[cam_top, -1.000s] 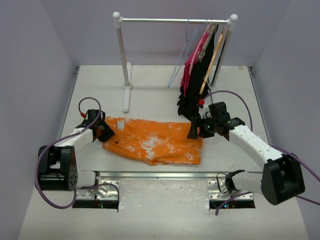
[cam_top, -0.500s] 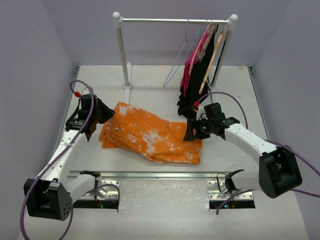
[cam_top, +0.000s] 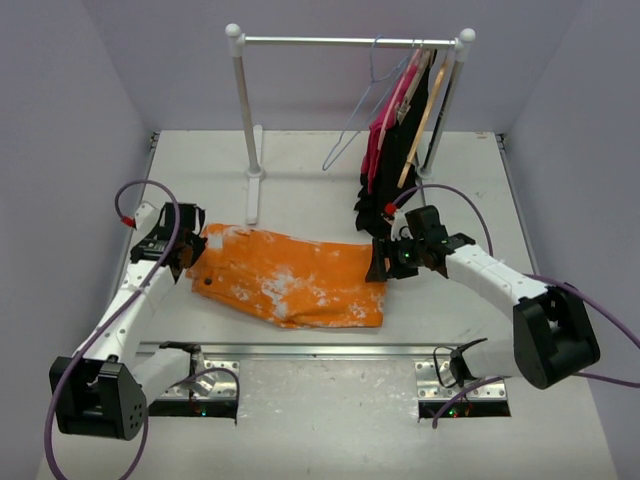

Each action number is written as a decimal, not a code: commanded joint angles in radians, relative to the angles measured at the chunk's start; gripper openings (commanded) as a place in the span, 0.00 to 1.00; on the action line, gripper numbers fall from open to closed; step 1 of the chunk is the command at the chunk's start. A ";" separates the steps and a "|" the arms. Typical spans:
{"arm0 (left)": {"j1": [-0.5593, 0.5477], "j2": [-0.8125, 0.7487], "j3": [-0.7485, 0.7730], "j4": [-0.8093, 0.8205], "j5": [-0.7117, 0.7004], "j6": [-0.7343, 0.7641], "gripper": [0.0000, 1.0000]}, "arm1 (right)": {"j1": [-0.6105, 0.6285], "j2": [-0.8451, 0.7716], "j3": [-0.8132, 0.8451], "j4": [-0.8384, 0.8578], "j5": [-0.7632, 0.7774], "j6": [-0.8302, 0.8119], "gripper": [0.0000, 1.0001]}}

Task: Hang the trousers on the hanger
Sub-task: Fold the trousers at the center of the board.

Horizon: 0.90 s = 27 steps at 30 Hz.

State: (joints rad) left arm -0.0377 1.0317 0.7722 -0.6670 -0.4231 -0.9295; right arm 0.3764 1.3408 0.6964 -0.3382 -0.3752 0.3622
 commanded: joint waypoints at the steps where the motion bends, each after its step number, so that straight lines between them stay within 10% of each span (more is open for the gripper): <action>1: 0.024 0.038 -0.060 0.175 -0.001 0.024 0.00 | 0.016 0.034 0.017 0.030 0.003 0.003 0.67; 27: 0.022 0.040 0.347 0.096 0.163 0.215 0.00 | 0.032 0.038 0.022 0.030 0.137 0.018 0.68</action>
State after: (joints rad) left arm -0.0231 1.0257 1.0970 -0.6031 -0.2180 -0.7223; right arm 0.4019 1.4029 0.6964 -0.3260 -0.2595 0.3738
